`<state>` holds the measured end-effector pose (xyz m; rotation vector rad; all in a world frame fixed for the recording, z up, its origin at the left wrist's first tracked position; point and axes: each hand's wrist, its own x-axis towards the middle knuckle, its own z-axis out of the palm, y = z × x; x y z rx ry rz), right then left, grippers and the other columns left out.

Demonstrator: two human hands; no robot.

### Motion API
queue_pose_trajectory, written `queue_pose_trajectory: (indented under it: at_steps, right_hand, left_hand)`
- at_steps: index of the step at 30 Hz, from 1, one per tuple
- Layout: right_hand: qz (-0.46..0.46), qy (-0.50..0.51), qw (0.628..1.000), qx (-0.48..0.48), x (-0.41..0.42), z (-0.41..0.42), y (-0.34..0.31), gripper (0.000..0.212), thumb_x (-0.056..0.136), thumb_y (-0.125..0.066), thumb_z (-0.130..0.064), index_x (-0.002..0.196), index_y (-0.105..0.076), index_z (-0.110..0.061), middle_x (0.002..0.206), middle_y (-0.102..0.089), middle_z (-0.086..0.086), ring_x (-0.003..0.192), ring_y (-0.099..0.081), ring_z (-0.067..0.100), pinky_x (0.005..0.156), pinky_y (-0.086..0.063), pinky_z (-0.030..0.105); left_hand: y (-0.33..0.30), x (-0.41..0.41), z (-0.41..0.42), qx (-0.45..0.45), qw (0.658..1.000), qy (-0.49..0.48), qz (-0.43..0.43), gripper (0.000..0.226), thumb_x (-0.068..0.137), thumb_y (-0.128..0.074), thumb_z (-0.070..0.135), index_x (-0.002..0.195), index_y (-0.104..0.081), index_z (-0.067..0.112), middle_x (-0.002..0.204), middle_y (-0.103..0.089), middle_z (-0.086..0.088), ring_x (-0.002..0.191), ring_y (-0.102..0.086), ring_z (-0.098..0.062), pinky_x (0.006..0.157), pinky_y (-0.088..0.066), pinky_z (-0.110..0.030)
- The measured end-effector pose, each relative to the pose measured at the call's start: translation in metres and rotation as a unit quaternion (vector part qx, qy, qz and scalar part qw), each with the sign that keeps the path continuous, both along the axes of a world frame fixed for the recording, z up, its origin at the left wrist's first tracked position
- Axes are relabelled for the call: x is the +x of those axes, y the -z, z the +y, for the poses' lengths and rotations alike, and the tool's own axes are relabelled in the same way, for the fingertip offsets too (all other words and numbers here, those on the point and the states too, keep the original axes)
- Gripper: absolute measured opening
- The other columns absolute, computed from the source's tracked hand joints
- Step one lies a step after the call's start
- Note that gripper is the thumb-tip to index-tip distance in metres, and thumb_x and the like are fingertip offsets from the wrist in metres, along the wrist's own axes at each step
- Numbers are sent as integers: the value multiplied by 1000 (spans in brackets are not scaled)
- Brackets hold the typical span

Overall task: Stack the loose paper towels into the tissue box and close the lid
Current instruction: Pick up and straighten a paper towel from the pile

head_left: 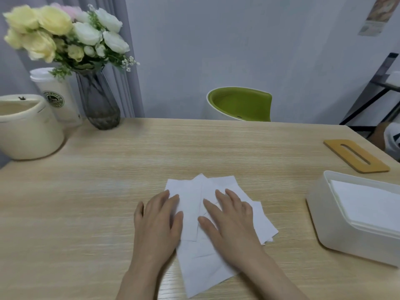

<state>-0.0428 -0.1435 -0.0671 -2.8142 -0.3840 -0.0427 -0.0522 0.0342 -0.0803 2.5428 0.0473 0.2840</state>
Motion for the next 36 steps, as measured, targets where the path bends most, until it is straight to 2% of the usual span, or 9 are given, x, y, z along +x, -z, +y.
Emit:
queue_pose_trajectory:
  at_steps: [4, 11, 16, 19, 22, 26, 30, 33, 36]
  right_hand:
    - [13, 13, 1000, -5, 1, 7, 5, 60, 93, -15, -65, 149, -20, -42, 161, 0, -7, 143, 21, 11, 113, 11, 41]
    - [46, 9, 995, 92, 5, 16, -1, 57, 94, -26, -63, 144, -34, -38, 159, -7, -10, 140, 21, 0, 110, 15, 33]
    - [24, 35, 986, 159, 6, 23, -1, 43, 92, -40, -59, 123, -54, -33, 152, -25, -16, 140, 9, -5, 107, 10, 26]
    - [15, 57, 983, 173, 4, 28, 0, 33, 90, -47, -57, 112, -58, -35, 146, -32, -20, 141, 3, -5, 105, 8, 22]
    - [13, 74, 978, 194, 2, 31, 1, 28, 89, -51, -56, 107, -57, -36, 136, -33, -31, 140, -1, -6, 104, 7, 20]
    - [27, 72, 963, 259, 1, 36, -1, 30, 89, -54, -50, 116, -55, -36, 109, -35, -46, 133, -10, -18, 107, 2, 20]
    - [16, 75, 955, 287, -1, 38, -3, 35, 91, -55, -46, 124, -48, -39, 126, -46, -32, 123, -6, -30, 114, 2, 28]
    - [-38, 115, 975, 184, -1, 36, -3, 51, 93, -45, -53, 139, -38, -34, 152, -26, -18, 139, 2, -9, 108, 13, 24]
    - [-31, 131, 988, 70, 0, 31, -1, 59, 94, -30, -59, 144, -31, -29, 161, -4, -6, 145, 15, 9, 109, 15, 36]
  left_hand:
    - [2, 1, 1, -11, 1000, 3, -12, 38, 96, -54, 30, 134, -55, 27, 146, -43, 9, 138, -34, -6, 118, -5, -41]
    - [4, 1, 1, -17, 999, 8, -39, 31, 95, -55, 27, 125, -62, 26, 137, -52, 9, 133, -42, -9, 117, -11, -45]
    - [6, 2, 1, -23, 999, 5, -49, 28, 92, -62, 21, 119, -66, 26, 133, -56, 9, 132, -44, -9, 116, -11, -44]
    - [5, 2, 1, -27, 998, 7, -51, 31, 91, -50, 30, 117, -67, 26, 131, -56, 9, 131, -45, -9, 116, -11, -44]
    - [4, 1, 1, -27, 999, 9, -46, 38, 86, -45, 34, 115, -68, 26, 130, -57, 9, 130, -46, -9, 116, -12, -44]
    - [5, 1, 1, -28, 999, 8, -43, 25, 92, -61, 23, 116, -67, 27, 132, -56, 10, 131, -44, -8, 116, -11, -44]
    - [5, 1, 1, -30, 999, 4, -44, 26, 90, -65, 20, 115, -67, 27, 131, -56, 10, 130, -45, -8, 116, -12, -44]
    - [5, 2, 0, -25, 999, 4, -48, 27, 89, -65, 20, 115, -67, 26, 131, -57, 9, 130, -45, -9, 116, -12, -45]
    - [5, 2, 0, -22, 999, 3, -47, 27, 90, -64, 20, 116, -67, 26, 132, -56, 9, 130, -45, -8, 116, -11, -45]
